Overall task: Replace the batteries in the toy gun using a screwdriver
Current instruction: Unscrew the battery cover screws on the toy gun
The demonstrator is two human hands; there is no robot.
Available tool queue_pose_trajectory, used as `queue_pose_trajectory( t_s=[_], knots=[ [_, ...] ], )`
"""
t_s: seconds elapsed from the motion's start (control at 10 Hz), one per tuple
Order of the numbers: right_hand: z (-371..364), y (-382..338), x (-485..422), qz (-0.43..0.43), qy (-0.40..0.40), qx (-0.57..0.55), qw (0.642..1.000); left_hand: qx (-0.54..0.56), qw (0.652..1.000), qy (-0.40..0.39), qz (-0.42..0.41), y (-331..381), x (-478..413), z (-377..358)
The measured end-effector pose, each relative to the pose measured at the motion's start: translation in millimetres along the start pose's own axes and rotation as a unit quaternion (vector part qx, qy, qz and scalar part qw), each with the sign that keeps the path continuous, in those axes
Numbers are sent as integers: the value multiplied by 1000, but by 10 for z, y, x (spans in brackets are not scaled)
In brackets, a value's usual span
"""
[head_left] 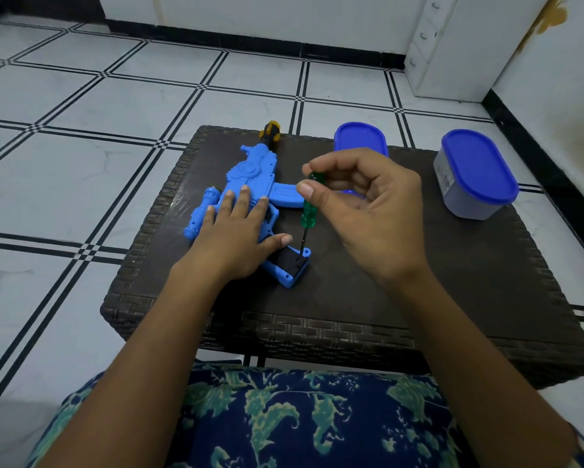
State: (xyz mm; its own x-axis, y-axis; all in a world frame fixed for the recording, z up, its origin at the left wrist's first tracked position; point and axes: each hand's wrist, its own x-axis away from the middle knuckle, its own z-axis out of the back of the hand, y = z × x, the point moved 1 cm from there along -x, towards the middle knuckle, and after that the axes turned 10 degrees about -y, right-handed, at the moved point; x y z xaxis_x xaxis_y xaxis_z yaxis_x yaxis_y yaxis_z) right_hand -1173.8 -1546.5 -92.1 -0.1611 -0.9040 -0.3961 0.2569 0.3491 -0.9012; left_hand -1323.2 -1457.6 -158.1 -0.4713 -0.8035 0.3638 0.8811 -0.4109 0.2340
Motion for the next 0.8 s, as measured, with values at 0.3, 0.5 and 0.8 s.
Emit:
queue_pose_trajectory(
  t_s=[0.3,0.5,0.8],
  knots=[
    [-32,-19,24,6,-18,36,999,0,1000,-1,-2,0,4,3],
    [-12,-52,11,22,6,58,998,-4,1000,-1,-2,-5,6,9],
    [-18,-41,23,12,-23,40,999,-4,1000,0,1,3,-4,5]
  ],
)
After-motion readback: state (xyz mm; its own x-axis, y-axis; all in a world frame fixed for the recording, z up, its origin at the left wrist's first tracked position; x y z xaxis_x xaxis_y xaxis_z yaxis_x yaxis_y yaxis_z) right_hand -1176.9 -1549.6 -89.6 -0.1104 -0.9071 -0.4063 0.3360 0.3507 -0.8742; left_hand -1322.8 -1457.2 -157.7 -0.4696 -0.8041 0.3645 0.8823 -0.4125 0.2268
